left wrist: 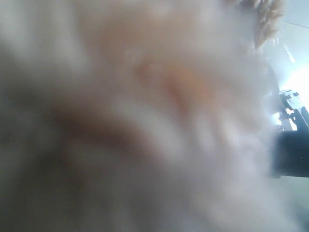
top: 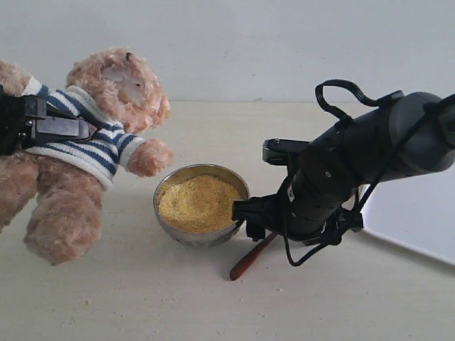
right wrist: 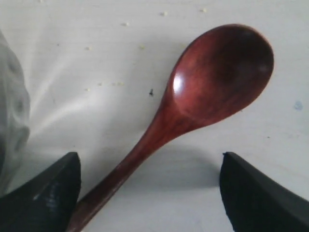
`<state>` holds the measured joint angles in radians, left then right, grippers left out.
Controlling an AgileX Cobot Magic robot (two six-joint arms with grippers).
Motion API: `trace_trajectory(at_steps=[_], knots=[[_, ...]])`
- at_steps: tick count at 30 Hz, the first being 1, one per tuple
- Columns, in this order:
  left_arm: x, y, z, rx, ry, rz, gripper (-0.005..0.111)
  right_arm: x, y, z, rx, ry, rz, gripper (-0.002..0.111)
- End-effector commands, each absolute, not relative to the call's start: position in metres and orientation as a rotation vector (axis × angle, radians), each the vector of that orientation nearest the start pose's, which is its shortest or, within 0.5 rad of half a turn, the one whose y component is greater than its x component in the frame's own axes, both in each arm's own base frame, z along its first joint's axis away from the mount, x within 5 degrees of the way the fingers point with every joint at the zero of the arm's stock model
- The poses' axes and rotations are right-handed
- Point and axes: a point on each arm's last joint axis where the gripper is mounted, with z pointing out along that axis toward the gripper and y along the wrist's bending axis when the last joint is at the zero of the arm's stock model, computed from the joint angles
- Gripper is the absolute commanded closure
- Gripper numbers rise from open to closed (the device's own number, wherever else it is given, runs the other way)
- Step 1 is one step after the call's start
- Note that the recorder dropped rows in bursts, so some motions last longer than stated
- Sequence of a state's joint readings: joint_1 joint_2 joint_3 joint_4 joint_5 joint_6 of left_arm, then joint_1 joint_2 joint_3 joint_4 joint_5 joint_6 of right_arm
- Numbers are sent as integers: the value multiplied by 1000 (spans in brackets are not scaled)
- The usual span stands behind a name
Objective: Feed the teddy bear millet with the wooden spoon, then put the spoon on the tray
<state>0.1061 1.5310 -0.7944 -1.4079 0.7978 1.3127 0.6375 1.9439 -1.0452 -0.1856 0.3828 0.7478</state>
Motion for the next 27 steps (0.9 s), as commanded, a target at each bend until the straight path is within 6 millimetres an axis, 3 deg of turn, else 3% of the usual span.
trace_trajectory(at_steps=[1, 15, 20, 27], knots=[[288, -35, 228, 216, 2223, -902, 102, 290, 205, 118, -116, 2839, 142, 32], [287, -35, 227, 236, 2233, -892, 102, 284, 184, 123, -408, 2887, -223, 32], [287, -35, 227, 237, 2234, -891, 102, 283, 184, 126, -489, 2881, -224, 32], [287, -35, 227, 237, 2234, -891, 102, 280, 181, 168, -568, 2770, -168, 32]])
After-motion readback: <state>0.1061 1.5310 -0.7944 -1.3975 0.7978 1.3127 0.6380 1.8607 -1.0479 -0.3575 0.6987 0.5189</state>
